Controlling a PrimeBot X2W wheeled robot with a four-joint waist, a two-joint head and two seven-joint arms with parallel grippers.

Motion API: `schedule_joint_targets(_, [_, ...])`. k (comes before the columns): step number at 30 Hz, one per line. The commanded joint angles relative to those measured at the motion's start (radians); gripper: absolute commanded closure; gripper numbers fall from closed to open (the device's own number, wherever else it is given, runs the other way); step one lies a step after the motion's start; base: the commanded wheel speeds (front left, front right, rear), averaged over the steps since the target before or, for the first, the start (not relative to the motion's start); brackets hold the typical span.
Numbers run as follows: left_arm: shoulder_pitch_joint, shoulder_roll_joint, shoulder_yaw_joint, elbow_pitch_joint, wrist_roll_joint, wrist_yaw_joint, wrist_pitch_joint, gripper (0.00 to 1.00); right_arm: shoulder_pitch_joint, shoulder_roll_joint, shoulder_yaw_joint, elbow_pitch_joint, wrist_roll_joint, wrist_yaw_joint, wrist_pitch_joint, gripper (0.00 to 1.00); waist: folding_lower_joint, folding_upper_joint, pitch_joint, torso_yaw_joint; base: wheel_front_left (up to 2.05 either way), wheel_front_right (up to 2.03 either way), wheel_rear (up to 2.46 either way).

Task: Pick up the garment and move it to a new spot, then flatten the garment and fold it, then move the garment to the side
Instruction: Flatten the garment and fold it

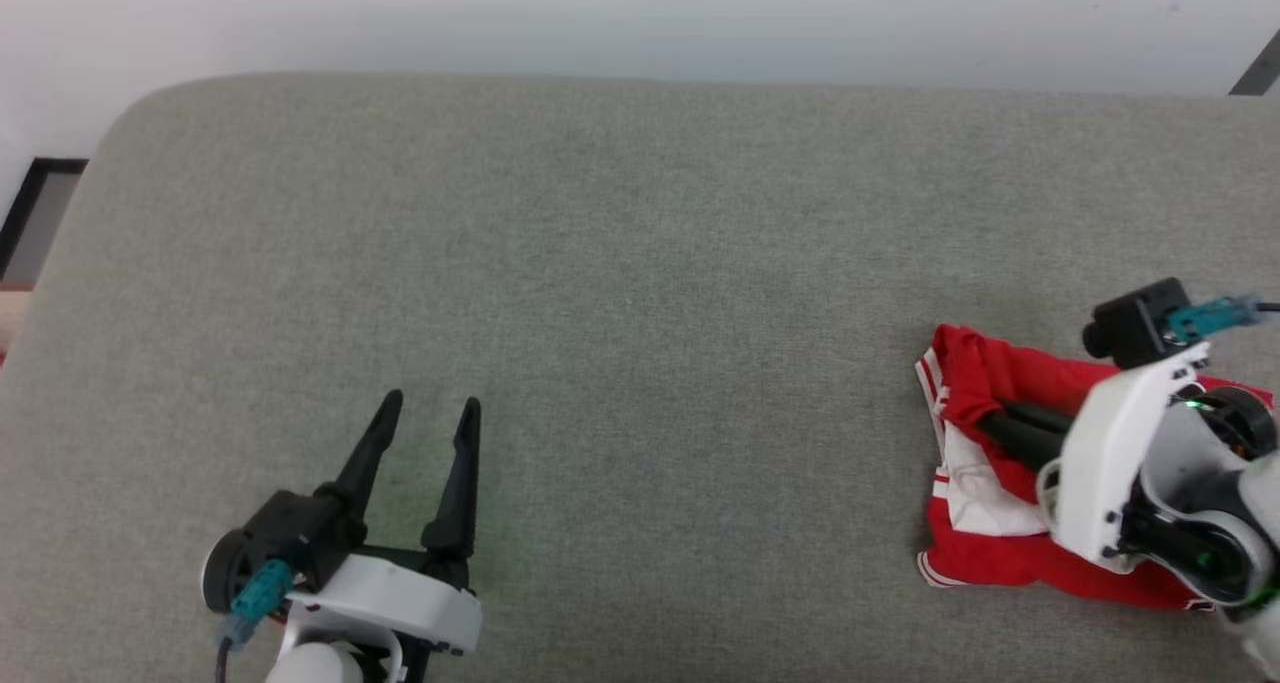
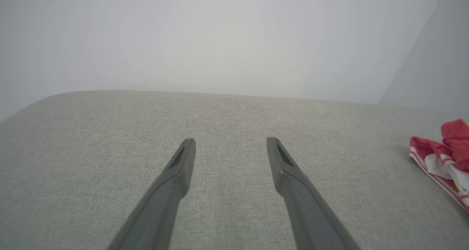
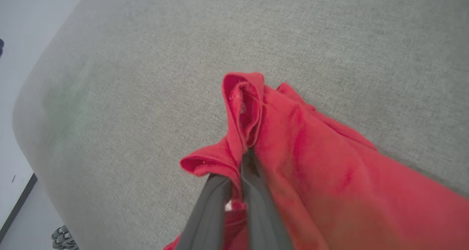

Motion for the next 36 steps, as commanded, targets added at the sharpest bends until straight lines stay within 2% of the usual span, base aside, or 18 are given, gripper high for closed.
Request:
schedule_joint_targets(1, [-0.012,0.0,-0.004,0.001,-0.008,-0.002,0.0,0.0,0.018,0.045,-0.025,0.012,-0.033,0.0,0.026,1.0,0.0,-0.0001,0.013,0.01,0.0,0.0,0.0])
schedule_joint_targets(7, [-0.03,-0.011,-0.02,0.012,-0.014,-0.002,0.0,0.0,0.051,0.145,-0.097,0.076,-0.129,0.0,0.083,1.0,0.0,-0.0001,0.027,0.021,0.0,0.0,0.0])
schedule_joint_targets(10, [-0.033,-0.015,-0.03,0.02,-0.016,-0.002,0.0,0.0,0.072,0.173,-0.12,0.101,-0.172,0.0,0.083,1.0,0.0,-0.0001,0.023,0.024,0.0,0.0,0.0])
schedule_joint_targets(12, [-0.03,-0.016,-0.034,0.024,-0.018,-0.002,0.0,0.0,0.082,0.189,-0.13,0.106,-0.188,0.0,0.083,0.84,0.0,-0.0001,0.016,0.023,0.0,0.0,0.0])
schedule_joint_targets(14, [-0.023,-0.013,-0.033,0.029,-0.018,-0.002,0.0,0.0,0.092,0.204,-0.133,0.101,-0.198,0.0,0.083,0.55,0.0,-0.0001,0.006,0.017,0.0,0.0,0.0])
schedule_joint_targets(15, [-0.018,-0.011,-0.033,0.032,-0.019,-0.002,0.0,0.0,0.092,0.211,-0.136,0.094,-0.2,0.0,0.08,0.04,0.0,-0.0001,0.0,0.013,0.0,0.0,0.0])
schedule_joint_targets(16, [-0.014,-0.008,-0.036,0.036,-0.021,-0.002,0.0,0.0,0.094,0.216,-0.138,0.085,-0.198,0.0,0.077,0.0,0.0,-0.0001,-0.006,0.008,0.0,0.0,0.0])
schedule_joint_targets(21, [-0.007,0.009,-0.045,0.065,-0.03,-0.002,0.0,0.0,0.103,0.21,-0.142,0.052,-0.182,0.0,0.051,0.0,0.0,-0.0001,-0.035,-0.015,0.0,0.0,0.0])
schedule_joint_targets(26, [0.002,0.019,-0.043,0.105,-0.043,-0.002,0.0,0.0,0.112,0.182,-0.168,0.042,-0.173,0.0,-0.032,0.0,0.0,-0.0001,-0.069,-0.049,0.0,0.0,0.0])
schedule_joint_targets(31, [0.009,0.018,-0.037,0.146,-0.062,-0.002,0.0,0.0,0.152,0.143,-0.162,0.076,-0.148,0.0,-0.195,0.0,0.0,-0.0001,-0.107,-0.085,0.0,0.0,0.0])
schedule_joint_targets(36, [0.022,0.021,-0.028,0.18,-0.073,-0.002,0.0,0.0,0.184,0.114,-0.168,0.173,-0.173,0.0,-0.396,0.0,0.0,-0.0001,-0.15,-0.115,0.0,0.0,0.0])
